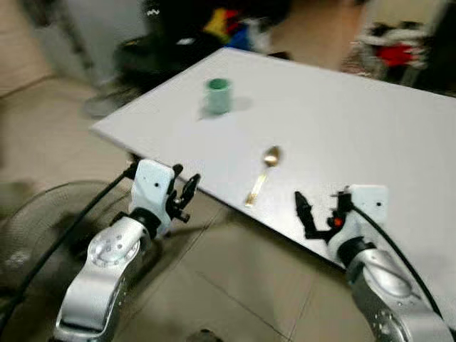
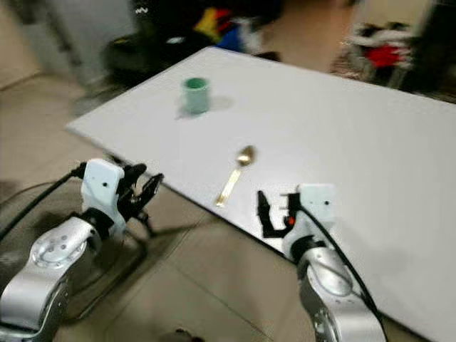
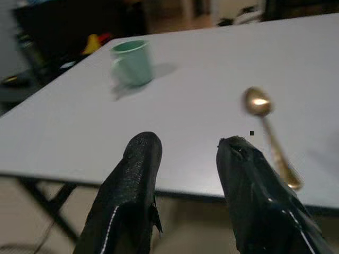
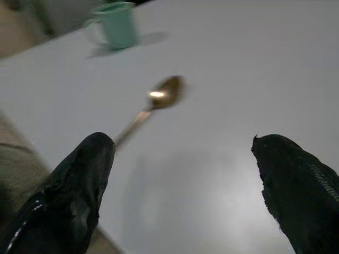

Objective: Setting the table

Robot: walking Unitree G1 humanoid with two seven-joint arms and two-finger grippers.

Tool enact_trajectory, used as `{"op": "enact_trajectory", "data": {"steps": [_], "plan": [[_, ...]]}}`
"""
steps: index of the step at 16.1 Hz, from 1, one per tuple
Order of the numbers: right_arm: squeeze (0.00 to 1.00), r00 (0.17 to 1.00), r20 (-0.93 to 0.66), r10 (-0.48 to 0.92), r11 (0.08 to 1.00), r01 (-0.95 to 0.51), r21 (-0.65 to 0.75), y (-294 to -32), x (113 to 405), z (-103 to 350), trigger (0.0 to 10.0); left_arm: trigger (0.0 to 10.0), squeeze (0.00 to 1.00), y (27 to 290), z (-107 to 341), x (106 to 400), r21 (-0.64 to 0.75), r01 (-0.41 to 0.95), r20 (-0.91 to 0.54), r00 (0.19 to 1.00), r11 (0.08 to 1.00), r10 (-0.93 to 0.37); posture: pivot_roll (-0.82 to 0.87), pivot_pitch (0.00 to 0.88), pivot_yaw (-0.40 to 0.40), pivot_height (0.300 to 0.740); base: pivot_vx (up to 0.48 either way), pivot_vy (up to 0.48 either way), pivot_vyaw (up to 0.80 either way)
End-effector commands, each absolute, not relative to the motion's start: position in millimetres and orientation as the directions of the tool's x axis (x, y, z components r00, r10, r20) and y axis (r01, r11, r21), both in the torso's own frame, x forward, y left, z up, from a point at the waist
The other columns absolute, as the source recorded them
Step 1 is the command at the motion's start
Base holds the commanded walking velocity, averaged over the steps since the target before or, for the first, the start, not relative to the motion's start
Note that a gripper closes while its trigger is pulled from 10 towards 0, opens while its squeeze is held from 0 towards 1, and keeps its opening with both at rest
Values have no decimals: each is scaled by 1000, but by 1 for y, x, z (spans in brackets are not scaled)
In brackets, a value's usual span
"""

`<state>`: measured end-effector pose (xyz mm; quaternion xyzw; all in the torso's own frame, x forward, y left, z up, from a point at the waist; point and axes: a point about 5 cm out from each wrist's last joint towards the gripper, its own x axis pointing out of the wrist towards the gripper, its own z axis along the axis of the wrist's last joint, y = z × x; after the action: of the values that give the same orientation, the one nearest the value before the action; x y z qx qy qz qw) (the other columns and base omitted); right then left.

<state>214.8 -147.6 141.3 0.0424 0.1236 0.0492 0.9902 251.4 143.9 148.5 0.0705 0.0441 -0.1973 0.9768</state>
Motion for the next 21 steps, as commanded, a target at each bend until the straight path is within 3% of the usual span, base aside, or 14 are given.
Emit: {"op": "enact_trajectory", "data": {"steps": [1,13,16,21], "plan": [[1000,969,-219,112,990,-90,109,-147,215,145,10000,10000,0,144,151,254,137,378,-102,925,915,-367,22,0,113,740,0,0,800],[1000,964,-232,132,989,-111,101,-146,217,145,10000,10000,0,147,148,257,144,302,-106,952,942,-289,24,0,97,740,0,0,800],[1000,974,-211,82,994,-65,86,-150,221,147,10000,10000,0,148,147,255,123,294,-110,953,948,-282,30,0,86,740,0,0,748],[1000,976,-206,74,995,-59,77,-149,226,145,10000,10000,0,151,148,252,128,278,-109,958,952,-265,51,0,70,740,0,306,0]]}}
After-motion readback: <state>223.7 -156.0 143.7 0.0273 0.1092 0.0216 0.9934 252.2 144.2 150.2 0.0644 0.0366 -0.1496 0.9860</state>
